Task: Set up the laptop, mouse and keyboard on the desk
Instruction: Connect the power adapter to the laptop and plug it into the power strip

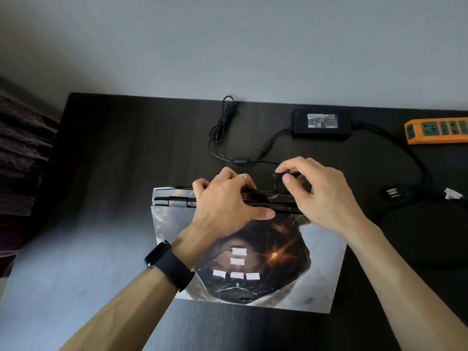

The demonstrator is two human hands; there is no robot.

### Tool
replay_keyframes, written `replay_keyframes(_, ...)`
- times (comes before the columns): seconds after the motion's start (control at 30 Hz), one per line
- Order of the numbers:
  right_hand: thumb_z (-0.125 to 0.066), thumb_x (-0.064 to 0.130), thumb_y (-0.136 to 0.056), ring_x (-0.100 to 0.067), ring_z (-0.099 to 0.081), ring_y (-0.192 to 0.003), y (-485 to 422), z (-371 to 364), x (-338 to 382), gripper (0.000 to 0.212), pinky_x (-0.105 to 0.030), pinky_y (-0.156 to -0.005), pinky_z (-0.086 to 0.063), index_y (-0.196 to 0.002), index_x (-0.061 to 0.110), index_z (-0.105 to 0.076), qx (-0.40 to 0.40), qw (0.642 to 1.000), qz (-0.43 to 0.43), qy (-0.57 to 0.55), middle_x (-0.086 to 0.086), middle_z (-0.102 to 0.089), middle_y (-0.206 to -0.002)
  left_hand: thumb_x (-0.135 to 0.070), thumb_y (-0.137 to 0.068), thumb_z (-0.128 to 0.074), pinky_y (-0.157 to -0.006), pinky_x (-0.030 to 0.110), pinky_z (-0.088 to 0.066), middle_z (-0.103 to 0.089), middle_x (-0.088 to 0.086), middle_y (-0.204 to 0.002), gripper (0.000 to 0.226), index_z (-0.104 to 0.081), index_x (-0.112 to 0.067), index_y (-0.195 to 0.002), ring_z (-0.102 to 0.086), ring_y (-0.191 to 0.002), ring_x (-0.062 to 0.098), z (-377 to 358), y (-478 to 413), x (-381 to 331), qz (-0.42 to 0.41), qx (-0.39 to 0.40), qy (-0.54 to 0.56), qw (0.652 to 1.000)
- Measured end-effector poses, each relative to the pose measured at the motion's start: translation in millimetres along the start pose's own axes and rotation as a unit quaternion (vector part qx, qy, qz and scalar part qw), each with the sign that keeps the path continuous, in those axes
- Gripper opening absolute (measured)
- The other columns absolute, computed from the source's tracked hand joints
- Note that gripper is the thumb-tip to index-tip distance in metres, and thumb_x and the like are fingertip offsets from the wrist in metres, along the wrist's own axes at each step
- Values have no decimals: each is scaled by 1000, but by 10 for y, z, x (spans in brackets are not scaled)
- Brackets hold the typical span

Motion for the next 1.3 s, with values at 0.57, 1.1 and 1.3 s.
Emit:
replay_keyframes(0.57, -55, 23, -100, -10, -54, -86, 92, -78, 28, 17, -24, -80, -40, -112, 26, -67, -35, 998, 32, 47, 7, -64, -88, -79, -55, -70, -98, 37, -23, -45, -19, -99, 56, -63, -39, -94, -39, -85, -3, -7, 40, 47, 4, -21, 7, 1000)
replay_keyframes(1.1, -75, 37, -86, 4, -59, -114, 34, 109, -131, 22, -17, -98, -45, -108, 35, -76, 98, 984, -78, -128, 20, -63, -120, -78, -58, -69, -94, 32, -18, -44, -17, -99, 54, -63, -40, -95, -45, -95, 2, -144, -80, 40, -18, 38, 10, 999)
replay_keyframes(1.3, -86, 20, -74, -21, -67, -116, -476, -85, -420, 75, -42, -106, -50, -140, 32, -53, -23, 859, -290, -421, -1, -47, -140, -79, -59, -69, -97, 35, -21, -46, -15, -105, 60, -64, -39, -102, -47, -99, 5, -377, -486, 170, 1, 102, 3, 995)
Point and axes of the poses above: each hand's wrist, its own y-axis away from the middle knuckle, its own z-axis out of the back of the hand, x = y × z, the point moved 2 cm from there along -y, towards the middle knuckle
